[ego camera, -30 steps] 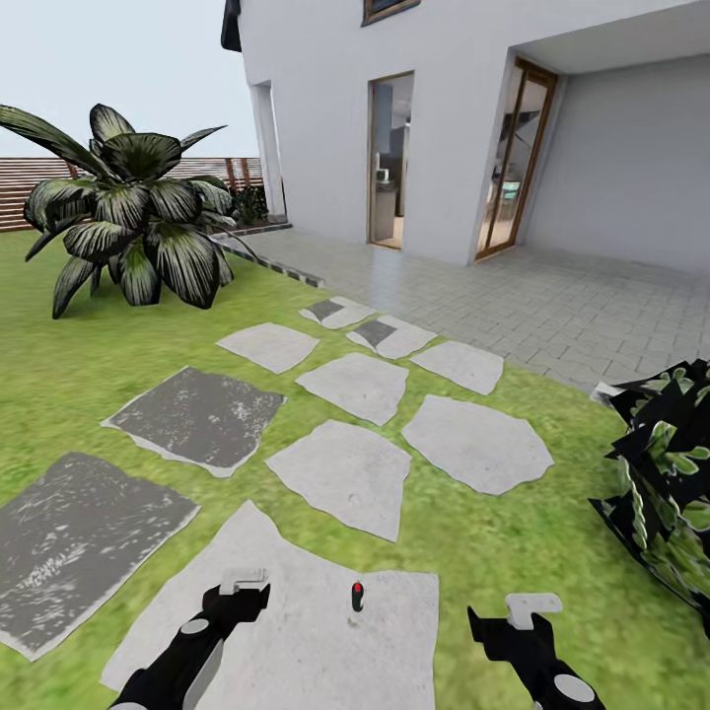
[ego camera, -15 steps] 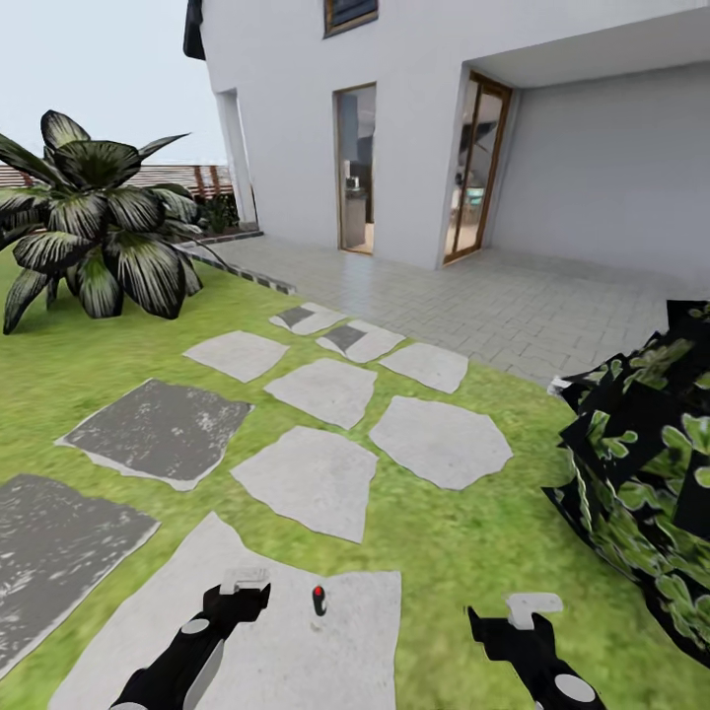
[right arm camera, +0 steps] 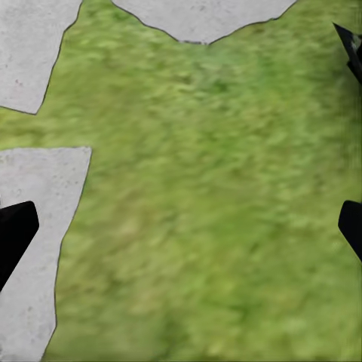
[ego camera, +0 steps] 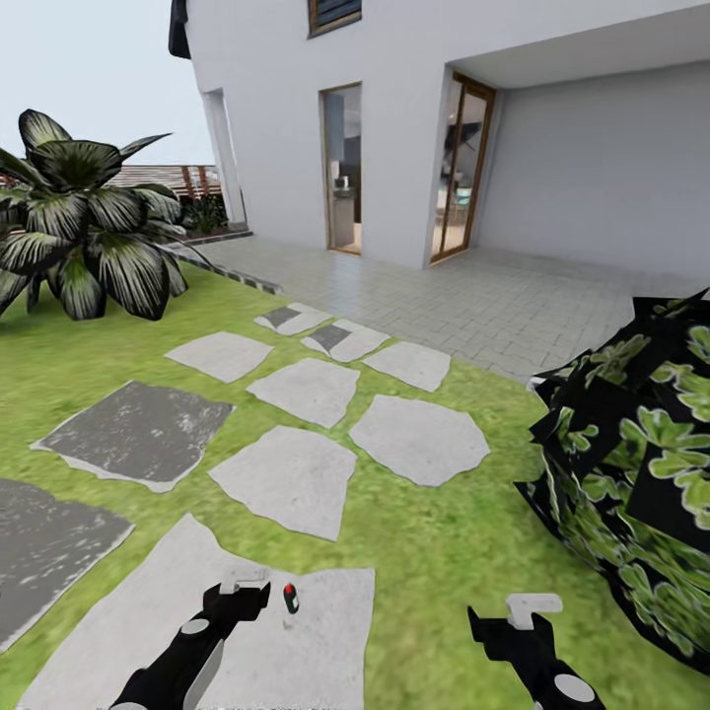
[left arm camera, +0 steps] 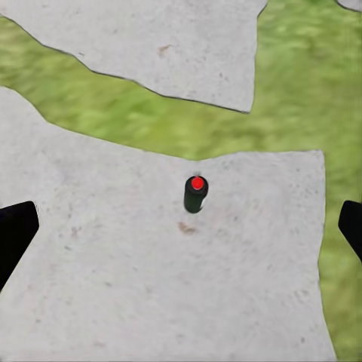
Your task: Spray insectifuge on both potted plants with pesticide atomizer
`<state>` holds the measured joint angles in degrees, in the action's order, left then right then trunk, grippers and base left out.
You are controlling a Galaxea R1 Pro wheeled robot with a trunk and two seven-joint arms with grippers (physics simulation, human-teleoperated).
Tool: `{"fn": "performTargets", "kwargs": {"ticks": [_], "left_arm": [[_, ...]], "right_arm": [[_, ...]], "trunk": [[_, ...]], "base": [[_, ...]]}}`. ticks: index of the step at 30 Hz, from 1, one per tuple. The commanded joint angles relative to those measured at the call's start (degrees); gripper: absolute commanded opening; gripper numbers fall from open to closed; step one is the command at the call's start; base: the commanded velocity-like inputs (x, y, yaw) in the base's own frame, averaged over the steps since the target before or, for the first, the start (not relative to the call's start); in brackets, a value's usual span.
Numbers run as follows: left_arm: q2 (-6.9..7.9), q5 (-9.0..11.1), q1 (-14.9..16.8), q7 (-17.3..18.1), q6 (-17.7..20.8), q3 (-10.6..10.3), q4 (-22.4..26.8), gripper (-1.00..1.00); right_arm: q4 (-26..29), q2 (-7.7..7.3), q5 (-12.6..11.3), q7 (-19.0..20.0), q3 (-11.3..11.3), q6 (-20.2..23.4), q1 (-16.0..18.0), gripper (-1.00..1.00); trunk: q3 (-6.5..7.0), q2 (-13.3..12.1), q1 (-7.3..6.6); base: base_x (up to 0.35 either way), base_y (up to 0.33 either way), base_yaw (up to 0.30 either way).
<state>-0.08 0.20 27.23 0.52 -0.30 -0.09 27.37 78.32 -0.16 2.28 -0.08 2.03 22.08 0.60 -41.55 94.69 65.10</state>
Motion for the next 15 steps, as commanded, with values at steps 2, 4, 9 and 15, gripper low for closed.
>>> {"fn": "performTargets", "kwargs": {"ticks": [2,4,9,15], "left_arm": [[-0.01,0.0,0.0,0.0,0.0,0.0,0.0,1.00],[-0.01,0.0,0.0,-0.1,-0.1,0.1,0.0,1.00],[-0.01,0.2,0.0,0.1,-0.1,0.3,0.0,1.00],[0.01,-0.3,0.6,-0.5,-0.1,0.0,0.1,1.00]], "right_arm": [[0.1,-0.01,0.3,0.0,-0.1,0.3,0.0,1.00],[0.1,-0.01,0.3,0.0,-0.1,0.3,0.0,1.00],[0.1,-0.09,0.2,0.0,-0.1,0.3,0.0,1.00],[0.0,-0.08,0.4,-0.1,-0.1,0.4,0.0,1.00]], "trunk": [[-0.16,0.0,-0.01],[-0.28,0.0,-0.01],[-0.33,0.0,-0.01],[-0.33,0.0,-0.01]], "base": [[-0.002,-0.011,0.166],[-0.001,-0.003,0.177],[0.029,0.000,0.030],[0.003,0.000,0.003]]}}
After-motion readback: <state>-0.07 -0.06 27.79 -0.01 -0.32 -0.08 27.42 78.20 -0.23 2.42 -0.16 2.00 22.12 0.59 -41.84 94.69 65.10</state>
